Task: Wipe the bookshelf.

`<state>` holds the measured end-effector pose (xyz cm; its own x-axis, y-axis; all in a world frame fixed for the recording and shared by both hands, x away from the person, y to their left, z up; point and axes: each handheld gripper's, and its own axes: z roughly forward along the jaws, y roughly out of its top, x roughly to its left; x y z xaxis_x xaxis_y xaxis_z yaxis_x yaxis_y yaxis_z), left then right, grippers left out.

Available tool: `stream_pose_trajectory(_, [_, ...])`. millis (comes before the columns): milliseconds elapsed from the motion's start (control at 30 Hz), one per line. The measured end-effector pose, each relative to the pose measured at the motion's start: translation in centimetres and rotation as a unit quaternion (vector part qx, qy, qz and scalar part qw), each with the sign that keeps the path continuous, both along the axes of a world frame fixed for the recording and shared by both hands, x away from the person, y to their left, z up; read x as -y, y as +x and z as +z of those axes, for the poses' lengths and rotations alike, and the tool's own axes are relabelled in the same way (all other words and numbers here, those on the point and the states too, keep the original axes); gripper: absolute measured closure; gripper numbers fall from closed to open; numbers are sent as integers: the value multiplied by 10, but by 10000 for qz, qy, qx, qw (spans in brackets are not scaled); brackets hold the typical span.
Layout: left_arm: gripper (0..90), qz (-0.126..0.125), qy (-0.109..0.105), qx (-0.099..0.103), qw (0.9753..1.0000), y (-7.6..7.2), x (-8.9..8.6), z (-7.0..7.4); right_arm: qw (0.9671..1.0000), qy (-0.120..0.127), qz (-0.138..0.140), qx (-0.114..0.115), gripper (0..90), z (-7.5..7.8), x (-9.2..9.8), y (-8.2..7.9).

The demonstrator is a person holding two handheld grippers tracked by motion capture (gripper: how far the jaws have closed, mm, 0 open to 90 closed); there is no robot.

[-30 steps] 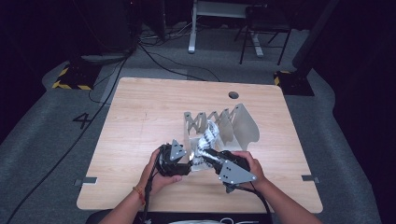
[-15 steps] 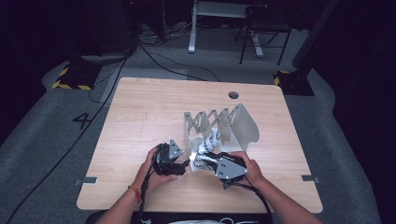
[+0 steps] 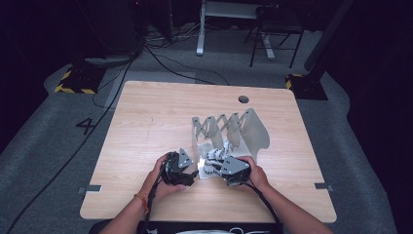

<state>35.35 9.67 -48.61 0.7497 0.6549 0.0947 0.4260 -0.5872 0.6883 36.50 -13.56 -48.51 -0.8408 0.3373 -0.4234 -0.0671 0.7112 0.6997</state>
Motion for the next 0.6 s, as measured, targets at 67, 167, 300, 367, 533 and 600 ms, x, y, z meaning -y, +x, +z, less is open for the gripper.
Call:
stream_pose_trajectory(67, [267, -68, 63, -29, 10000, 0, 3, -2, 9999, 48, 108, -90, 760, -1, -2, -2])
stream_pose_trajectory(167, [255, -145, 101, -70, 9998, 1, 4, -5, 9987, 92, 486, -81, 763, 3, -6, -11])
stream_pose_trajectory(300, [231, -160, 92, -147, 9997, 2, 3, -7, 9952, 26, 976, -47, 765, 9, -12, -26])
stream_pose_trajectory(367, [216, -201, 133, -167, 9996, 3, 3, -8, 9936, -37, 1129, -37, 765, 12, -13, -32])
stream_pose_trajectory(533, [207, -216, 117, -205, 9995, 3, 2, -9, 9918, 85, 1156, 534, 769, 32, -7, -43])
stream_pose_trajectory(600, [204, -223, 84, -226, 9995, 4, 1, -10, 9905, 299, 1135, 712, 770, 44, -2, -46])
